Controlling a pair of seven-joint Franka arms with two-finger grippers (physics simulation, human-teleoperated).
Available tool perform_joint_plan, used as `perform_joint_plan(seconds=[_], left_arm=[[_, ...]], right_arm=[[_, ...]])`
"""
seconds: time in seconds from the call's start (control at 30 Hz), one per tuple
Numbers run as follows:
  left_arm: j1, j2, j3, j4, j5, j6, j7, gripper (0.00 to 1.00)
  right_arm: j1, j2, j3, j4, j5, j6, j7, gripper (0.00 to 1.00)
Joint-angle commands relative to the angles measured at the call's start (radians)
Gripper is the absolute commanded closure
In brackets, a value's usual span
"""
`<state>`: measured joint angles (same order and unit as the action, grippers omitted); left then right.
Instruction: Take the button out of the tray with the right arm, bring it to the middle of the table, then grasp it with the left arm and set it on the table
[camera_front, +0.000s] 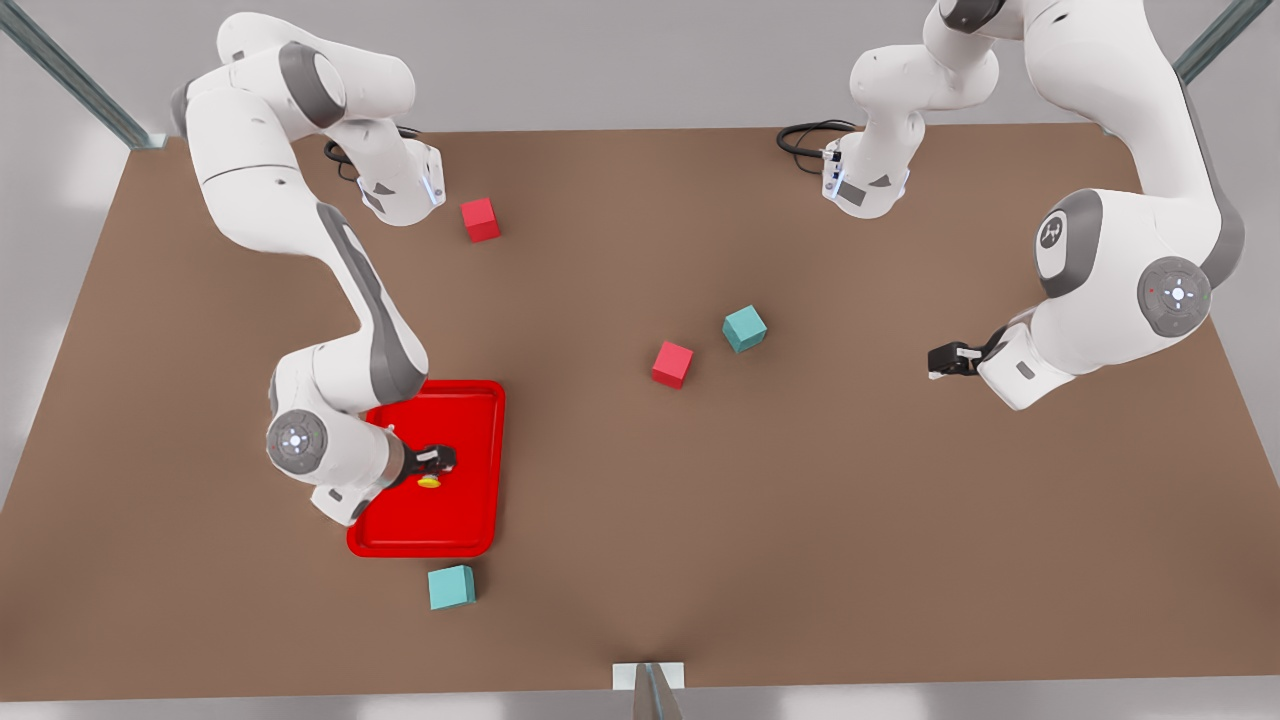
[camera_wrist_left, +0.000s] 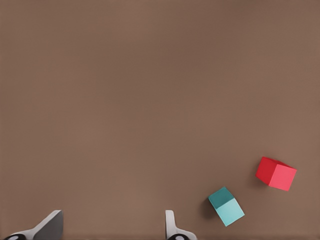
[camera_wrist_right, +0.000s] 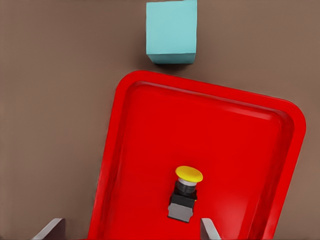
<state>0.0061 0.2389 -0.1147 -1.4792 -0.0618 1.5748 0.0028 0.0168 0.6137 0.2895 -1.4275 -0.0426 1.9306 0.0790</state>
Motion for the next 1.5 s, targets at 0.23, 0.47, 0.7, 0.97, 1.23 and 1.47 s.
perform_joint_plan(seconds=[0.23,0.47,0.7,0.97,1.23,1.47], left_arm=[[-0.001,0.004,0.000,0.000,0.000,-0.002,-0.023,0.00],[-0.003,0.005,0.000,-0.001,0.000,-0.001,-0.024,0.00],[-0.005,0.007,0.000,-0.001,0.000,0.002,-0.024,0.00],[-0.005,0.007,0.000,-0.001,0.000,0.007,-0.026,0.00],[-0.005,0.005,0.000,-0.001,0.000,0.007,-0.026,0.00],[-0.006,0.008,0.000,-0.001,0.000,0.011,-0.027,0.01]], right_arm=[[-0.001,-0.101,-0.006,-0.199,0.017,0.005,0.415,0.00],[-0.043,-0.054,-0.009,-0.324,-0.098,0.208,0.349,0.00],[-0.025,-0.014,0.000,-0.352,-0.157,0.340,0.375,0.00],[-0.018,0.055,-0.001,-0.330,-0.169,0.398,0.372,0.00],[-0.058,0.064,0.000,-0.344,-0.218,0.407,0.332,0.00],[-0.077,0.064,0.034,-0.406,-0.226,0.456,0.308,0.00]])
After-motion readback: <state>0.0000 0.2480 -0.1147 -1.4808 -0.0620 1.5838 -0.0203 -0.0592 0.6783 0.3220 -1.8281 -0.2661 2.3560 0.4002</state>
